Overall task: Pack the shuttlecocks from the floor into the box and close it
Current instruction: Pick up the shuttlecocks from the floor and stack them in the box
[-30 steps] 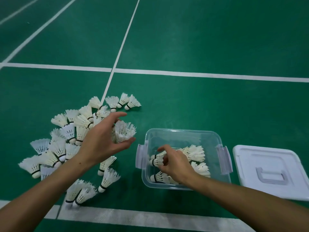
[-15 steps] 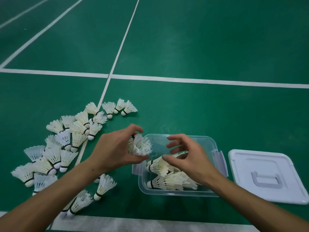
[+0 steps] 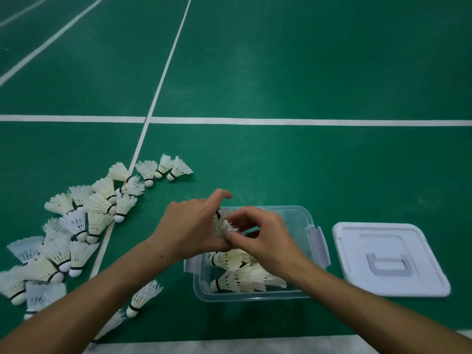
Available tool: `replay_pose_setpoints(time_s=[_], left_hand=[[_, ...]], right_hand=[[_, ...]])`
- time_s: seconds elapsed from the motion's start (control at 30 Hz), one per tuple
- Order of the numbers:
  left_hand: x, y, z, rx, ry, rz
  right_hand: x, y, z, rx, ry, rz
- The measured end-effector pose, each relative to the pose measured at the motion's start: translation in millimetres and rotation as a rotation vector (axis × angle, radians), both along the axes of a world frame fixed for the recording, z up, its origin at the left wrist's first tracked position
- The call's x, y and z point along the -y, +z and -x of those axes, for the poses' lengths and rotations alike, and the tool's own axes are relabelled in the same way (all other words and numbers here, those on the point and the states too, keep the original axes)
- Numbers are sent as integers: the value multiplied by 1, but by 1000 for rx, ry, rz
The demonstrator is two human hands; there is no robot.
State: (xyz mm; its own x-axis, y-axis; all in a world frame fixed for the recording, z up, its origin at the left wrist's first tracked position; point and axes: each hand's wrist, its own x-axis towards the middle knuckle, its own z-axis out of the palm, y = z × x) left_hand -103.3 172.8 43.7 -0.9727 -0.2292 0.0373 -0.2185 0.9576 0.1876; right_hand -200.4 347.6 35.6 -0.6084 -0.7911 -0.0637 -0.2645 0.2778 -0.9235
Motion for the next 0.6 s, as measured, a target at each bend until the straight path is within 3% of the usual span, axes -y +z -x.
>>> replay_pose_setpoints(time_s=[0.3,0.6], left_hand=[[10,4,-20,-3,69,-81],[23,5,-37,-124,120,-88]], right_hand=[[-47,-29,25,-21,-234,-120],[-23,-60,-12,-93,-98,-236]])
